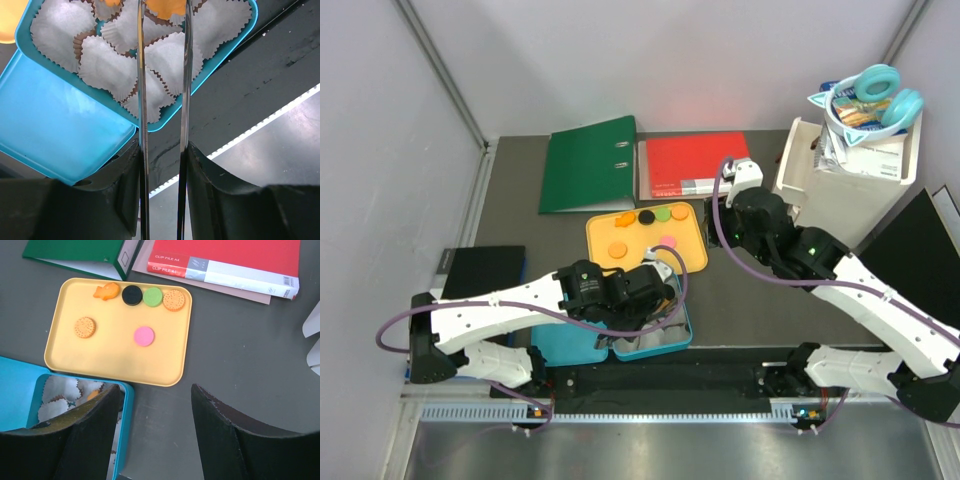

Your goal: Pack the cookies

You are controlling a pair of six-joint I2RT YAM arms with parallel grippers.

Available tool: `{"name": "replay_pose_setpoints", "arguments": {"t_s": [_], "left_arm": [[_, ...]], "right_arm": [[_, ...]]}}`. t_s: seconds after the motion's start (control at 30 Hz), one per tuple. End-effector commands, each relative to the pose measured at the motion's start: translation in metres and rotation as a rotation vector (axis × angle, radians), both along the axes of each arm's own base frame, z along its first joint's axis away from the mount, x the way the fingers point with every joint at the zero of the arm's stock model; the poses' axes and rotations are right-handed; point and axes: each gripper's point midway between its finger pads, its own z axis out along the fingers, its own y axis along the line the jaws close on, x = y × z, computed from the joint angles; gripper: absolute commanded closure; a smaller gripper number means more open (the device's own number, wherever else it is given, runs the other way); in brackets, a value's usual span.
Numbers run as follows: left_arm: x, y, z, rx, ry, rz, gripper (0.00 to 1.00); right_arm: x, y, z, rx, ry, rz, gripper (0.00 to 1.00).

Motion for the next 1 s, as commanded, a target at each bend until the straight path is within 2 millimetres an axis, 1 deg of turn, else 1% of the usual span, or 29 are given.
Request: {"name": "replay_pose_setpoints", "arguments": {"t_s": [0.0, 0.2, 0.53, 0.97], "left_arm": [[0.006, -0.007, 0.007, -0.046, -0.04, 0.001, 0.7], [0.01, -0.01, 0.01, -0.06, -0.06, 0.004, 0.63], [0.011, -0.014, 0.013, -0.075, -0.067, 0.004, 0.57], [0.011, -0.012, 0.021, -0.092, -0.076, 0.012, 0.51]], "right_arm": [[0.003, -0.002, 0.008, 0.033, -0.019, -0.02, 0.41], [0.005, 0.0, 0.008, 0.031, -0.02, -0.019, 0.41], [0.008, 0.004, 0.005, 0.014, -0.018, -0.007, 0.41], [0.014, 0.01, 0.009, 0.014, -0.033, 0.007, 0.41]]}}
